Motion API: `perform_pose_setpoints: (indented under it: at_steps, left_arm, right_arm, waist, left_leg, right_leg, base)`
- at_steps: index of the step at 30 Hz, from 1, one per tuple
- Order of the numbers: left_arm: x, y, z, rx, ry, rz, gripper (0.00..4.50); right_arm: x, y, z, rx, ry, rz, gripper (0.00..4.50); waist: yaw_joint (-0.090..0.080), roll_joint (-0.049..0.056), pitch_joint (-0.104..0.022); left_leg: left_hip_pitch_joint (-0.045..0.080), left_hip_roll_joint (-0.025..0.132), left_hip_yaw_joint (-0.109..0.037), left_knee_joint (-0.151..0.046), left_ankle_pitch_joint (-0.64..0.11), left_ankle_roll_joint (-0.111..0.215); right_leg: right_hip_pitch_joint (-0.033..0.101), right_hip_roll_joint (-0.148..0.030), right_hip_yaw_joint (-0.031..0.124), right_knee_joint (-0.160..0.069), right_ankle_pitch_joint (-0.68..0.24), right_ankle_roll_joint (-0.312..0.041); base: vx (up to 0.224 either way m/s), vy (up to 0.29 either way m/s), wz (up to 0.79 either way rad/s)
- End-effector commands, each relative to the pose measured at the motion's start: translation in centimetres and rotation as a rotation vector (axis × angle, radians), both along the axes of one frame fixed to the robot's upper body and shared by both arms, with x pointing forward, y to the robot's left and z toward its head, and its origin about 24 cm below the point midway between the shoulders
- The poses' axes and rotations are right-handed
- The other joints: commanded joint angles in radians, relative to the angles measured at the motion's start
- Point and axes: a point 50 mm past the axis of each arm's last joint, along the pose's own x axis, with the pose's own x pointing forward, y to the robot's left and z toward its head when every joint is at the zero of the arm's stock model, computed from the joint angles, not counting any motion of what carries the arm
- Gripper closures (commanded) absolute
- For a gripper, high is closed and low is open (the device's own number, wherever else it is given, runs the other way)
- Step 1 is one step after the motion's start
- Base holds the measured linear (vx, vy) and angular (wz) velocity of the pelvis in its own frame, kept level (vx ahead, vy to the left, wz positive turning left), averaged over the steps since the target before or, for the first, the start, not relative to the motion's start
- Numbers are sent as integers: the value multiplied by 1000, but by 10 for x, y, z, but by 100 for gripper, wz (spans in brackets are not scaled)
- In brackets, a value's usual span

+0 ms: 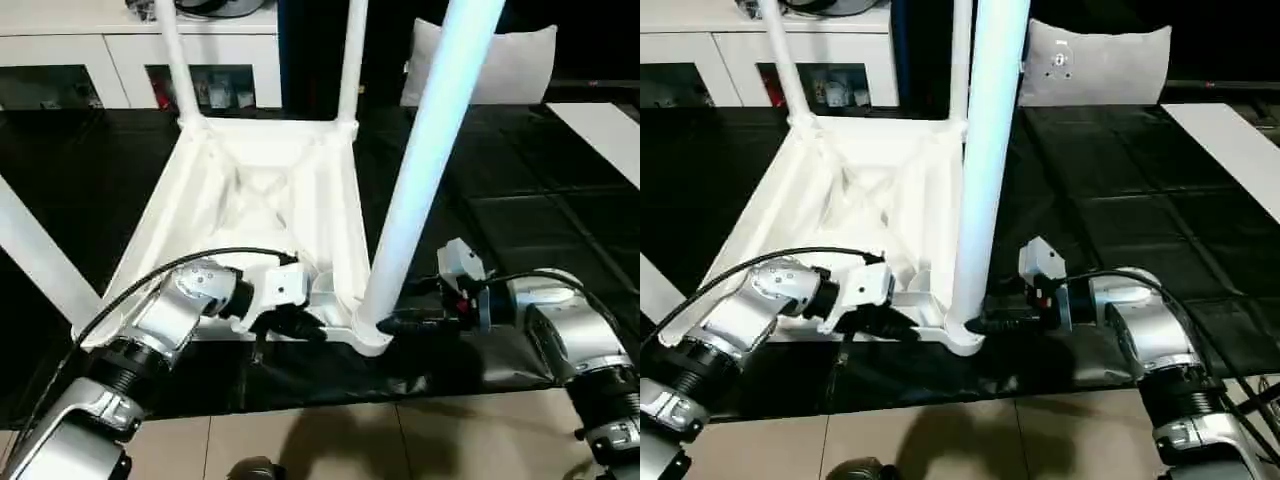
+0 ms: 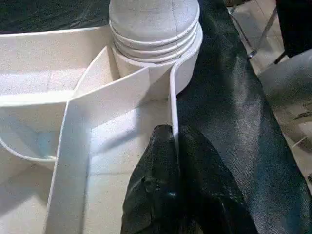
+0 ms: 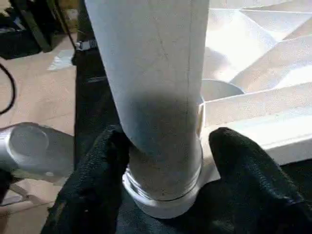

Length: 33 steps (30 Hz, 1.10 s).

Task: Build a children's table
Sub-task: Rotate leg to tighten

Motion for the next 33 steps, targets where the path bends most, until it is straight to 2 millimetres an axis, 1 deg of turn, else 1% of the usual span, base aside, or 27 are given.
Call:
perform_pose_setpoints:
  at_steps: [1,4,5,7,9,14,16,17,18,19,20,21,22,23,24,25,26,27,28,29,30,31,32,33]
  left_arm:
    - [-10,-14,-5,40,26,-139,450]
    - [-10,-14,-4,41,23,-139,450]
    - [-10,-14,-5,42,22,-138,450]
    - [-9,-14,-5,42,21,-136,450]
    - [-9,-13,-5,43,21,-134,450]
    - [-7,-12,-5,36,22,-90,450]
    - [-5,-14,-5,8,27,-37,450]
    - [-1,-20,-3,-37,29,49,450]
    - [0,-22,-3,-44,31,63,450]
    - [1,-30,-1,-63,32,118,450]
    - [1,-33,-1,-69,30,134,450]
    - [1,-37,-1,-77,28,155,450]
    - [2,-45,1,-94,24,184,450]
    - [2,-47,1,-97,24,187,450]
    - [3,-53,2,-108,21,206,450]
    - [7,-66,4,-125,7,261,450]
    - [8,-70,5,-128,1,280,450]
    - [8,-72,5,-130,-2,292,450]
    - [12,-83,6,-125,-32,350,450]
    - [12,-87,6,-120,-50,365,450]
    - [12,-87,6,-120,-50,365,450]
    - [13,-99,7,-124,-66,409,450]
    - [12,-105,7,-126,-73,423,450]
    - [12,-107,7,-122,-81,421,450]
  right_arm:
    - [3,5,4,8,-5,20,204]
    - [5,9,2,8,-7,23,233]
    - [5,10,1,10,-3,29,240]
    - [5,12,1,16,3,38,252]
    - [4,12,1,20,11,46,254]
    - [-1,14,-1,33,32,55,257]
    - [-3,14,-3,41,28,32,257]
    - [0,19,-6,44,37,-75,257]
    - [1,20,-6,44,42,-98,257]
    - [5,29,-9,46,39,-217,258]
    - [6,32,-10,47,42,-249,258]
    - [8,35,-11,48,47,-292,258]
    - [11,41,-13,52,61,-365,259]
    - [12,42,-14,53,63,-375,259]
    - [14,46,-15,54,73,-418,259]
    - [19,55,-19,47,94,-517,259]
    - [21,57,-20,44,98,-544,259]
    - [22,59,-21,42,101,-561,259]
    - [26,66,-22,30,100,-646,259]
    - [29,69,-23,19,89,-694,259]
    - [29,69,-23,19,89,-694,259]
    - [35,74,-24,-7,68,-822,259]
    - [38,77,-24,4,70,-872,259]
    - [38,78,-23,14,62,-876,259]
  waist:
    - [-4,-8,-61]
    - [-3,-7,-61]
    - [-4,-11,-62]
    - [-5,-8,-60]
    - [-5,-9,-60]
    - [-5,-9,-61]
    - [-4,-9,-61]
    - [-4,-9,-61]
    - [-4,-8,-60]
    - [-9,-10,-54]
    - [-13,-12,-53]
    - [-17,-11,-50]
    - [-23,-10,-48]
    - [-28,-12,-48]
    - [-38,-13,-47]
    - [-50,-10,-47]
    - [-59,-12,-47]
    - [-64,-13,-48]
    - [-68,-12,-48]
    - [-73,-8,-48]
    - [-75,-10,-48]
    - [-77,-10,-49]
    - [-85,-8,-48]
    - [-87,-8,-49]
  left_leg:
    - [21,108,-47,-74,-222,37]
    - [22,108,-47,-74,-217,35]
    - [21,108,-47,-74,-213,36]
    - [21,107,-47,-74,-220,34]
    - [22,107,-47,-74,-229,30]
    - [22,107,-47,-74,-218,33]
    - [22,107,-46,-74,-218,33]
    - [23,109,-46,-75,-215,30]
    - [25,110,-46,-76,-219,29]
    - [23,107,-51,-81,-251,12]
    - [23,106,-52,-83,-263,4]
    - [26,105,-54,-83,-283,-4]
    - [27,103,-60,-83,-319,-22]
    - [24,102,-63,-86,-322,-30]
    - [22,102,-67,-89,-334,-37]
    - [26,101,-66,-87,-355,-41]
    - [26,98,-69,-87,-366,-47]
    - [25,98,-68,-86,-363,-48]
    - [22,96,-70,-86,-355,-43]
    - [23,96,-68,-86,-354,-42]
    - [23,95,-67,-85,-356,-41]
    - [26,93,-66,-83,-356,-36]
    - [25,93,-64,-84,-352,-38]
    - [26,93,-65,-84,-355,-40]
  right_leg:
    - [33,-111,62,-75,-232,-240]
    - [32,-111,62,-74,-233,-240]
    - [33,-110,62,-74,-227,-240]
    - [32,-111,62,-75,-242,-238]
    - [32,-112,63,-77,-260,-232]
    - [32,-110,63,-76,-247,-231]
    - [31,-111,63,-76,-247,-231]
    - [31,-110,63,-75,-244,-231]
    - [29,-108,63,-74,-243,-235]
    - [30,-111,63,-81,-309,-221]
    - [30,-113,64,-84,-337,-212]
    - [26,-114,65,-89,-377,-204]
    - [27,-120,63,-97,-464,-177]
    - [30,-120,63,-98,-485,-166]
    - [29,-119,60,-102,-518,-146]
    - [23,-118,62,-107,-532,-138]
    - [21,-117,60,-109,-540,-136]
    - [22,-117,61,-110,-541,-132]
    - [23,-118,60,-110,-535,-129]
    - [20,-115,60,-111,-520,-131]
    - [19,-114,61,-113,-519,-129]
    - [16,-114,62,-115,-517,-127]
    - [13,-111,64,-113,-496,-136]
    - [13,-110,63,-113,-491,-138]
  base:
    - [0,0,0]
    - [0,0,0]
    - [0,0,0]
    - [0,0,0]
    - [0,0,0]
    - [0,0,0]
    - [0,0,0]
    - [0,0,0]
    - [0,0,0]
    - [0,0,0]
    - [0,0,0]
    - [0,0,0]
    - [0,0,0]
    - [0,0,0]
    - [0,0,0]
    - [0,0,0]
    - [0,0,0]
    - [0,0,0]
    - [0,0,0]
    - [0,0,0]
    - [0,0,0]
    - [0,0,0]
    - [0,0,0]
    - [0,0,0]
